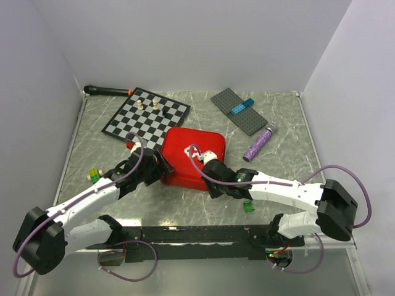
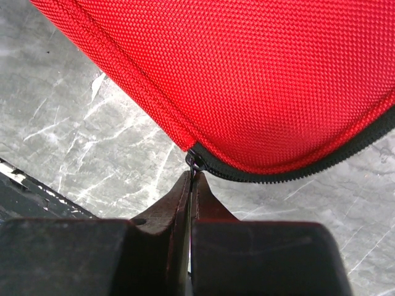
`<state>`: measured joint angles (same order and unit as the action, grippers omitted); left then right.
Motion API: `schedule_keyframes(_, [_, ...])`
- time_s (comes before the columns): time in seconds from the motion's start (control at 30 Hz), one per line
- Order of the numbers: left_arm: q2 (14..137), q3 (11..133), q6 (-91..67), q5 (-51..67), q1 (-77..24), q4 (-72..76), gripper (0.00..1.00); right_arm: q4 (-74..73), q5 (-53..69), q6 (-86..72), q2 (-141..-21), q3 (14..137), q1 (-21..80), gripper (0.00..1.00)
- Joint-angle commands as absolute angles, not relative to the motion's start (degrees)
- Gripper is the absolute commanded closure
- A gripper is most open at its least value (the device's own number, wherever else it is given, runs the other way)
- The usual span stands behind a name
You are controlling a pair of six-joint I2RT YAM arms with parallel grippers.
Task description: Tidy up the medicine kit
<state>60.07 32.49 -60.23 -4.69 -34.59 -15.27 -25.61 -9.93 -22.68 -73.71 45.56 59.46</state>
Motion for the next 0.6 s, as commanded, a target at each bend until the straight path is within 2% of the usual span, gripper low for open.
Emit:
schedule_keyframes(0.0, [62.9, 37.6, -57.2, -9.4, -34.5, -11.8, 0.23, -26.0, -12.2, -24.0, -70.1, 44.2, 60.1, 1.0])
schedule_keyframes(0.27, [72.1, 41.1, -54.1, -11.3, -32.2, -11.5, 0.42, -28.2, -14.5, -26.4, -66.7, 40.8, 60.1, 1.0])
schedule_keyframes(0.43, [75.8, 42.8, -52.0, -11.0, -30.7, -10.4, 0.62, -29.5, -17.1, -28.6, -66.0, 39.9, 59.5, 1.0])
schedule_keyframes(0.57, [78.7, 44.6, -49.9, -10.1, -29.0, -9.8, 0.84, -30.4, -18.5, -29.9, -65.0, 39.4, 58.1, 1.0])
